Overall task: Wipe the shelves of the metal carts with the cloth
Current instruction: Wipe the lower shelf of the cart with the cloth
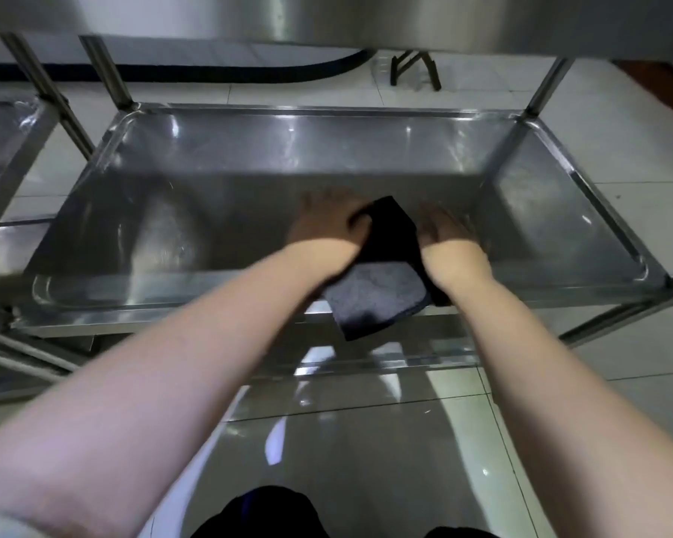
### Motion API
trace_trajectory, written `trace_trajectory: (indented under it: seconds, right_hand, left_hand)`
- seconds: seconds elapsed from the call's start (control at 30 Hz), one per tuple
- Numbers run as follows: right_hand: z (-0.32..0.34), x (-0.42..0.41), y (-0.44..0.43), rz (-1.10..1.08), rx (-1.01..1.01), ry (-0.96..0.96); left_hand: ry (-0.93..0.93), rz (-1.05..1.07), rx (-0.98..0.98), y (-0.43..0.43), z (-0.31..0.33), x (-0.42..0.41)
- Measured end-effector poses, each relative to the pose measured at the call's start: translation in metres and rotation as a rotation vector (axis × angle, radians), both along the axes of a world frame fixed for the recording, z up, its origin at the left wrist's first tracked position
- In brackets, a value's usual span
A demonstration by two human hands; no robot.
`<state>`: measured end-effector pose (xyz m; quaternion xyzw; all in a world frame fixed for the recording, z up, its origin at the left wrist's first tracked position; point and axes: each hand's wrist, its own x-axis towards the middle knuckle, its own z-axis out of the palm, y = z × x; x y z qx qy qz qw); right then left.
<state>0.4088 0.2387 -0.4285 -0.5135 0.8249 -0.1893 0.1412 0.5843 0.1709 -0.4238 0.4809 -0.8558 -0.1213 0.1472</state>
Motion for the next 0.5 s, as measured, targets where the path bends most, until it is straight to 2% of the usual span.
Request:
trace_trajectory:
  seconds: [0.1,0.2,0.4,0.5]
  right_hand:
    - [-0.012,-0.02,0.006,0.136,0.09,-0.011]
    - [-0.023,-0.018,0.006,0.178,0.168,0.083]
    - [-0.024,-0.013,0.01,0.178,0.236,0.231]
    - [-0.024,-0.01,0.009,0.162,0.262,0.267]
  left_hand:
    - [-0.165,0.096,0.127,0.054,-0.016,-0.043]
    - [-0.279,0.151,0.158,0.058,-0.025,-0.037]
    - [-0.344,0.189,0.164,0.012,-0.02,0.077]
    - [-0.364,0.131,0.199,-0.003,-0.013,0.126]
